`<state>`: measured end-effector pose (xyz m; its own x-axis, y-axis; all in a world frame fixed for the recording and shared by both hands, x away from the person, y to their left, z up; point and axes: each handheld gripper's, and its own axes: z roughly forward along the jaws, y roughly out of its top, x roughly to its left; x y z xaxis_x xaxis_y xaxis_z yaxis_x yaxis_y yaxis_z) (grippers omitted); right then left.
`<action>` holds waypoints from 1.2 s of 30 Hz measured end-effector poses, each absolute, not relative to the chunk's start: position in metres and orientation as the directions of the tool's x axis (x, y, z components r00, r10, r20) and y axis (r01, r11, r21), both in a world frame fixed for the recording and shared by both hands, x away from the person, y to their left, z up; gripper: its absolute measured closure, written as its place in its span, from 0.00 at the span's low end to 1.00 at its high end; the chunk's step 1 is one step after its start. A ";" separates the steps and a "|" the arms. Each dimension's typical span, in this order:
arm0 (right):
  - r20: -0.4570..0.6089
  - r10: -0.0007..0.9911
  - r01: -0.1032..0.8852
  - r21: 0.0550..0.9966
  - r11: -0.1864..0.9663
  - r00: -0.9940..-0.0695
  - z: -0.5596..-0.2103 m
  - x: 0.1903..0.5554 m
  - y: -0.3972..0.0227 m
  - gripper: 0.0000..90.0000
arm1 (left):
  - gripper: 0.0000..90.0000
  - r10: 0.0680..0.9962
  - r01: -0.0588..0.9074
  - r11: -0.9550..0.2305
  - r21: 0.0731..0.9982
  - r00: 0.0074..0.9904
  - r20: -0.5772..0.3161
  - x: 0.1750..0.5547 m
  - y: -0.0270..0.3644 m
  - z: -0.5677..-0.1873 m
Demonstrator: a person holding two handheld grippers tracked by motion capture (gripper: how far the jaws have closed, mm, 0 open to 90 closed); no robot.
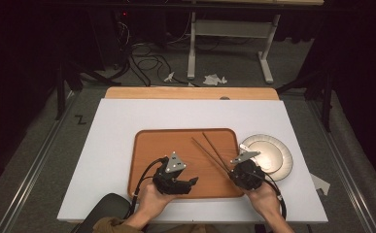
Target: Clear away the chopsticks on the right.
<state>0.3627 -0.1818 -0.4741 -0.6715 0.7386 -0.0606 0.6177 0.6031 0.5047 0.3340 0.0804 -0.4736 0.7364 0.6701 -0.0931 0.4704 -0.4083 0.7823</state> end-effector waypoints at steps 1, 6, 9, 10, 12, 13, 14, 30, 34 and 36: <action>-0.056 0.738 0.619 0.504 0.603 -0.673 -0.475 0.363 -0.181 0.94 | 0.41 0.671 0.471 -0.409 0.782 0.735 -0.092 0.334 0.080 -0.474; -0.056 0.730 0.621 0.484 0.617 -0.682 -0.480 0.361 -0.176 0.93 | 0.41 0.672 0.469 -0.406 0.784 0.735 -0.091 0.334 0.081 -0.473; -0.057 0.723 0.618 0.474 0.627 -0.689 -0.483 0.360 -0.173 0.93 | 0.41 0.672 0.468 -0.405 0.785 0.735 -0.092 0.334 0.081 -0.473; -0.060 0.721 0.618 0.471 0.630 -0.690 -0.484 0.360 -0.173 0.92 | 0.41 0.672 0.468 -0.406 0.785 0.735 -0.091 0.334 0.081 -0.473; -0.055 0.719 0.616 0.473 0.630 -0.693 -0.486 0.360 -0.172 0.92 | 0.41 0.672 0.468 -0.405 0.785 0.735 -0.091 0.334 0.080 -0.473; -0.059 0.718 0.616 0.468 0.633 -0.693 -0.486 0.360 -0.172 0.92 | 0.41 0.672 0.468 -0.406 0.785 0.735 -0.091 0.334 0.080 -0.473; -0.059 0.720 0.618 0.468 0.632 -0.691 -0.486 0.360 -0.172 0.92 | 0.41 0.672 0.468 -0.406 0.785 0.735 -0.091 0.334 0.080 -0.473; -0.085 0.733 0.592 0.530 0.607 -0.675 -0.476 0.358 -0.180 0.85 | 0.41 0.673 0.467 -0.408 0.784 0.735 -0.088 0.333 0.081 -0.473; -0.090 0.726 0.557 0.579 0.595 -0.681 -0.464 0.350 -0.193 0.81 | 0.41 0.675 0.469 -0.408 0.783 0.732 -0.087 0.333 0.081 -0.473; -0.080 0.731 0.556 0.596 0.580 -0.677 -0.461 0.348 -0.201 0.79 | 0.41 0.674 0.469 -0.410 0.782 0.734 -0.086 0.333 0.081 -0.473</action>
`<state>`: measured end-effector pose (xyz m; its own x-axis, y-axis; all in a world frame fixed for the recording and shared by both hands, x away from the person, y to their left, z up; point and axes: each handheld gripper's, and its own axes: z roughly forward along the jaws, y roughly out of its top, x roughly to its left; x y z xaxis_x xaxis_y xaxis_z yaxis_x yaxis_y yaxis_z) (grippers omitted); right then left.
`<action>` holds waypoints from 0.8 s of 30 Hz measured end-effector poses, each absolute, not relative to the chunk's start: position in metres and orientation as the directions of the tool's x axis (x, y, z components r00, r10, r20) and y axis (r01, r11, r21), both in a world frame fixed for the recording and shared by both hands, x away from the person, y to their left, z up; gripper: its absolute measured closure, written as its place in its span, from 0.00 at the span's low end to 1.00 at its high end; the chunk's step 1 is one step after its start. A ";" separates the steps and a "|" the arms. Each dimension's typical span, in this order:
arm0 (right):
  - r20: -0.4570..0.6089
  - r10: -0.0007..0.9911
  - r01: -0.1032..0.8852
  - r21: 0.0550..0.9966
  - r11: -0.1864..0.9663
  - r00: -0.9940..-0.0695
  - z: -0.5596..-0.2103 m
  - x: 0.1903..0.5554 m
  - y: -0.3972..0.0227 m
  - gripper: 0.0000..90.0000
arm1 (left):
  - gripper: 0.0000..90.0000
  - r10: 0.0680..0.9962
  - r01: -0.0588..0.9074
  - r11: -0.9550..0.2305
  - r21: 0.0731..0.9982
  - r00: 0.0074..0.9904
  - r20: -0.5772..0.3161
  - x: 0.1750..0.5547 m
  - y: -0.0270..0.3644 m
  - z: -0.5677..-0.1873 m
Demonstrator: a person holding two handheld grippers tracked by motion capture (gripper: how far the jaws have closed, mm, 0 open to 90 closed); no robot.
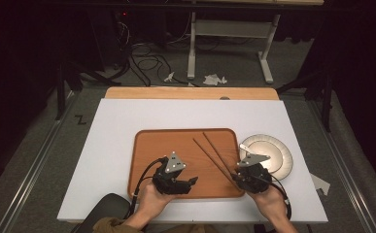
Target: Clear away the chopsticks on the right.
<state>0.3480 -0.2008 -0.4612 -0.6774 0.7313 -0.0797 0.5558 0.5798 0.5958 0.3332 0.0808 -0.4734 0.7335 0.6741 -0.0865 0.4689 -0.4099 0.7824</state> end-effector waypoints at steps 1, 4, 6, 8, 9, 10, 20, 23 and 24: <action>-0.074 0.733 0.556 0.601 0.574 -0.676 -0.461 0.347 -0.204 0.78 | 0.41 0.674 0.469 -0.411 0.782 0.734 -0.086 0.333 0.081 -0.473; -0.074 0.731 0.551 0.606 0.574 -0.679 -0.461 0.345 -0.209 0.75 | 0.41 0.675 0.470 -0.411 0.782 0.733 -0.085 0.333 0.081 -0.473; -0.086 0.719 0.532 0.612 0.585 -0.690 -0.462 0.344 -0.211 0.72 | 0.41 0.676 0.471 -0.409 0.781 0.732 -0.087 0.333 0.082 -0.473; -0.088 0.720 0.536 0.608 0.586 -0.688 -0.465 0.344 -0.212 0.70 | 0.41 0.677 0.473 -0.409 0.780 0.731 -0.088 0.333 0.082 -0.473; -0.082 0.716 0.533 0.610 0.586 -0.694 -0.466 0.344 -0.213 0.69 | 0.41 0.677 0.474 -0.409 0.780 0.731 -0.089 0.332 0.082 -0.473; -0.078 0.718 0.537 0.609 0.583 -0.691 -0.467 0.344 -0.214 0.68 | 0.41 0.677 0.475 -0.409 0.779 0.730 -0.090 0.332 0.082 -0.474; -0.061 0.690 0.522 0.606 0.600 -0.721 -0.473 0.346 -0.214 0.64 | 0.41 0.691 0.489 -0.403 0.774 0.717 -0.093 0.330 0.086 -0.475; -0.062 0.683 0.515 0.608 0.604 -0.728 -0.473 0.345 -0.214 0.63 | 0.41 0.692 0.492 -0.403 0.771 0.715 -0.095 0.329 0.087 -0.476; -0.062 0.679 0.512 0.608 0.607 -0.732 -0.473 0.345 -0.215 0.62 | 0.41 0.692 0.494 -0.402 0.771 0.715 -0.097 0.329 0.087 -0.476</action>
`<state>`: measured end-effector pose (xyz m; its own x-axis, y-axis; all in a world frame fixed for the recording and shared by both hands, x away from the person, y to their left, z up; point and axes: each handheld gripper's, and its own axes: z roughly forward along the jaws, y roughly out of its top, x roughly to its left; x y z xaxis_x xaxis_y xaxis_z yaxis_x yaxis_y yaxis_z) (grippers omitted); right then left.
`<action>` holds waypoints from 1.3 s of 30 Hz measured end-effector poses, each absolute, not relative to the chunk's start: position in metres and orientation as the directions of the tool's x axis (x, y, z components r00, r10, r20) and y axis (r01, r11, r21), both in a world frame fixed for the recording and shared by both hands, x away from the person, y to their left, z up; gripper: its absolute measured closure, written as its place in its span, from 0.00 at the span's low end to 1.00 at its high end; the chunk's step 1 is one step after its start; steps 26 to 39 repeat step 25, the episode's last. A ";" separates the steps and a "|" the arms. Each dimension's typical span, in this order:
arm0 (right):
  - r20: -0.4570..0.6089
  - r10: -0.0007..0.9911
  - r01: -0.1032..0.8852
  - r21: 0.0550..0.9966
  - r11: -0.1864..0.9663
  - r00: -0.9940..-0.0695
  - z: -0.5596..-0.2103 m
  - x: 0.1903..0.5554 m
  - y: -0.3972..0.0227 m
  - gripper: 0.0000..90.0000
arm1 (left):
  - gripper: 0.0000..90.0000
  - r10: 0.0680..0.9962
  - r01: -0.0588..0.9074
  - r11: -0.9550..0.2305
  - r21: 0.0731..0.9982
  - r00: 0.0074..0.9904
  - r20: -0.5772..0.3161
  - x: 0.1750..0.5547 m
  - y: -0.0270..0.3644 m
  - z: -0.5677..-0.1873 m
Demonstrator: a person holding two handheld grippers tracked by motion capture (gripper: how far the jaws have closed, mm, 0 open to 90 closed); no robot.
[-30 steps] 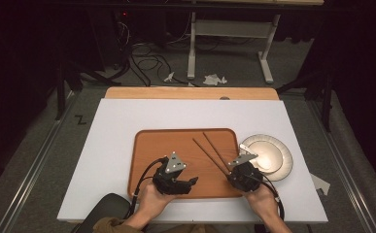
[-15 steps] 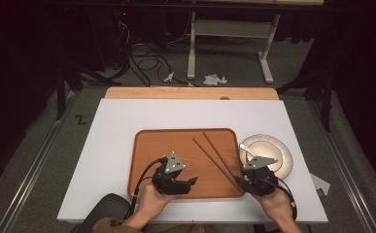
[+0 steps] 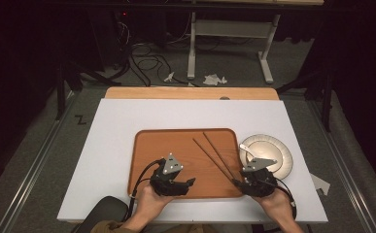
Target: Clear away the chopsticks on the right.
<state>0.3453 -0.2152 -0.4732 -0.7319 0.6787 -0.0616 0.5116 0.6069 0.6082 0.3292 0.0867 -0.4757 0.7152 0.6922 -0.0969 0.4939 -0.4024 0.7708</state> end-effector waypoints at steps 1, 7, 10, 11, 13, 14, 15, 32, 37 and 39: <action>-0.060 0.679 0.511 0.611 0.605 -0.732 -0.474 0.346 -0.216 0.62 | 0.41 0.693 0.495 -0.403 0.770 0.715 -0.097 0.329 0.087 -0.476; -0.063 0.669 0.507 0.601 0.617 -0.740 -0.479 0.349 -0.214 0.60 | 0.41 0.688 0.499 -0.412 0.762 0.719 -0.099 0.330 0.085 -0.477; -0.059 0.670 0.515 0.591 0.620 -0.740 -0.480 0.351 -0.212 0.59 | 0.41 0.688 0.503 -0.415 0.758 0.718 -0.100 0.330 0.085 -0.478; -0.060 0.671 0.515 0.592 0.620 -0.739 -0.480 0.351 -0.212 0.59 | 0.41 0.688 0.503 -0.415 0.758 0.718 -0.100 0.330 0.085 -0.477; -0.056 0.673 0.516 0.595 0.616 -0.738 -0.480 0.351 -0.211 0.59 | 0.41 0.688 0.503 -0.414 0.758 0.718 -0.100 0.330 0.085 -0.477; -0.058 0.673 0.517 0.593 0.617 -0.737 -0.480 0.351 -0.211 0.59 | 0.41 0.689 0.504 -0.414 0.758 0.718 -0.100 0.330 0.085 -0.478; -0.057 0.674 0.519 0.592 0.617 -0.736 -0.481 0.351 -0.211 0.59 | 0.41 0.689 0.504 -0.415 0.757 0.718 -0.100 0.330 0.085 -0.478; -0.054 0.678 0.520 0.598 0.610 -0.733 -0.480 0.351 -0.212 0.58 | 0.41 0.690 0.506 -0.414 0.757 0.717 -0.101 0.331 0.085 -0.478; -0.054 0.678 0.520 0.598 0.610 -0.733 -0.480 0.351 -0.212 0.58 | 0.41 0.690 0.506 -0.414 0.757 0.717 -0.101 0.331 0.085 -0.478; -0.054 0.678 0.520 0.598 0.610 -0.733 -0.480 0.351 -0.212 0.58 | 0.41 0.690 0.506 -0.414 0.757 0.717 -0.101 0.331 0.085 -0.478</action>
